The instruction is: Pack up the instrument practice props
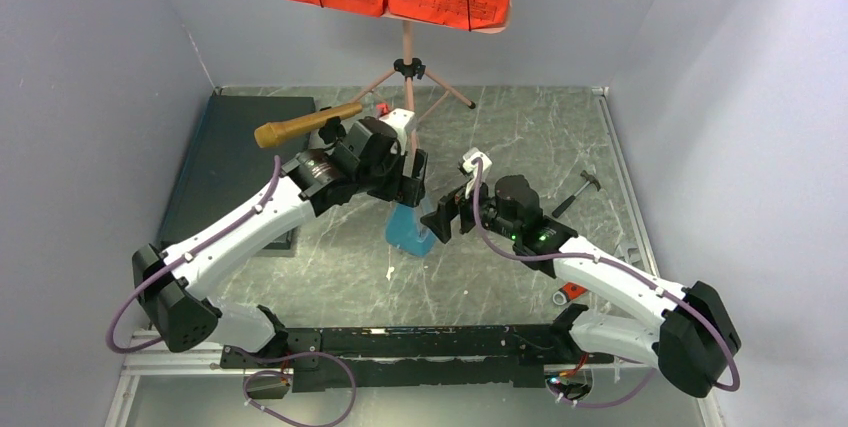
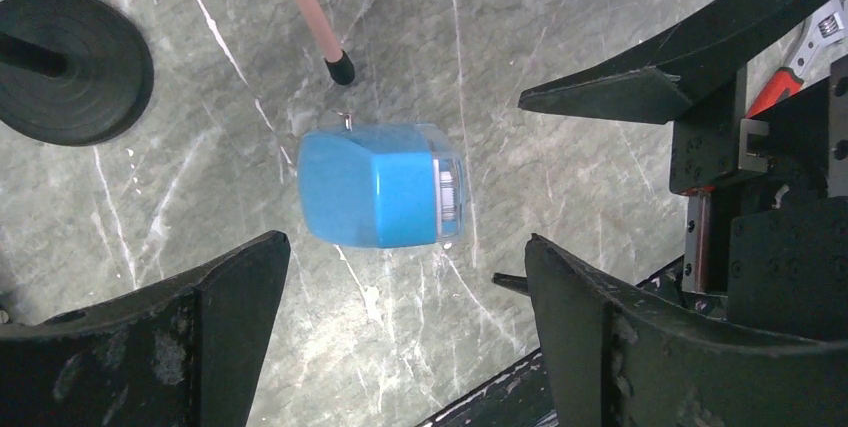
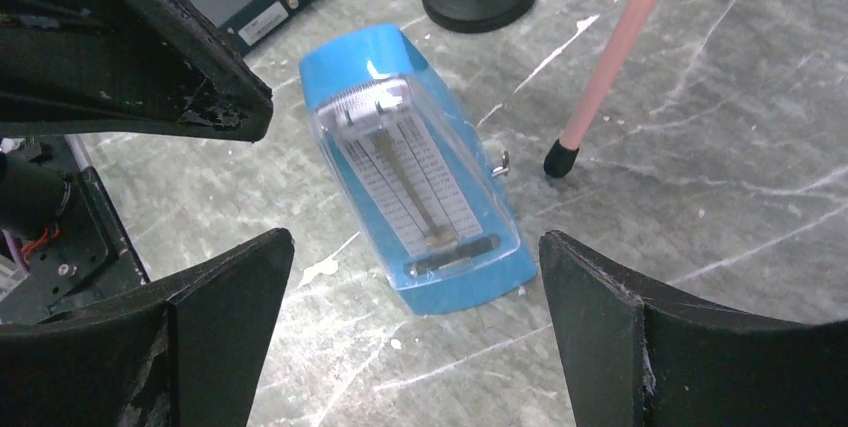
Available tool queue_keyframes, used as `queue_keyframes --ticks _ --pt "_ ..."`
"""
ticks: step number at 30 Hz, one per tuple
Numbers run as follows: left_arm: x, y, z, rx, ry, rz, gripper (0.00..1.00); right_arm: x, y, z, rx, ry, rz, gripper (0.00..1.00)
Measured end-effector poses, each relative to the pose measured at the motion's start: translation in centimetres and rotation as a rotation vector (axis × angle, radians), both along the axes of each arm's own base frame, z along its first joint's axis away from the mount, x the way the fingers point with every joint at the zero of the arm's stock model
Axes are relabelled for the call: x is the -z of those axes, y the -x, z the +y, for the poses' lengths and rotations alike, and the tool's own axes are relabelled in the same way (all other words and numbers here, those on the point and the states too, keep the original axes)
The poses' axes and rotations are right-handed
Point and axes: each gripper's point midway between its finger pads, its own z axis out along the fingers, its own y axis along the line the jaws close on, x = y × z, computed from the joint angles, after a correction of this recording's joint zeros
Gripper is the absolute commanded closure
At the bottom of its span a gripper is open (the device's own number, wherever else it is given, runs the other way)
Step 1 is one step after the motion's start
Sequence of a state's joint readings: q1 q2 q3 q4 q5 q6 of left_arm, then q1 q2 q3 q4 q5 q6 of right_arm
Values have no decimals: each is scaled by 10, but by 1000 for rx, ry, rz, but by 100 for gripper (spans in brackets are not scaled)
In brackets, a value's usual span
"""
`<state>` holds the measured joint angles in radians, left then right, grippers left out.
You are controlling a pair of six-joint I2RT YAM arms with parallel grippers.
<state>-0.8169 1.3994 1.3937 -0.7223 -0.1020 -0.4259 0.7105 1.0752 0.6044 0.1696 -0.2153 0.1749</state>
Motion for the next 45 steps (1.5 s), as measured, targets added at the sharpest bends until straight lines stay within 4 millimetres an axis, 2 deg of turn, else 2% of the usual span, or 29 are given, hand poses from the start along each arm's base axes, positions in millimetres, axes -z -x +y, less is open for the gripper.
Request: queue_keyframes --ticks 4,12,20,24,29,33,37,41,45 --pt "-6 -1 4 -5 14 -10 7 -10 -4 2 6 -13 -23 1" --pt "8 4 5 9 1 24 6 -9 -6 0 21 -8 -24 0" --pt "8 1 9 -3 -17 5 6 -3 -7 10 -20 -6 -3 0" --pt "5 0 19 -36 -23 -29 6 -3 -13 24 -46 -7 3 0" --pt "0 6 45 -90 -36 -92 6 -6 -23 39 -71 -17 -4 2" --pt "2 8 63 -136 -50 -139 6 -1 -29 53 -98 -15 5 12" --pt "12 9 79 -162 -80 -180 6 12 -29 60 -115 5 31 30" --pt "20 6 90 -167 -114 -229 6 17 -28 59 -116 22 32 49" --pt "22 -2 93 -152 -142 -281 6 17 -29 52 -94 55 25 60"
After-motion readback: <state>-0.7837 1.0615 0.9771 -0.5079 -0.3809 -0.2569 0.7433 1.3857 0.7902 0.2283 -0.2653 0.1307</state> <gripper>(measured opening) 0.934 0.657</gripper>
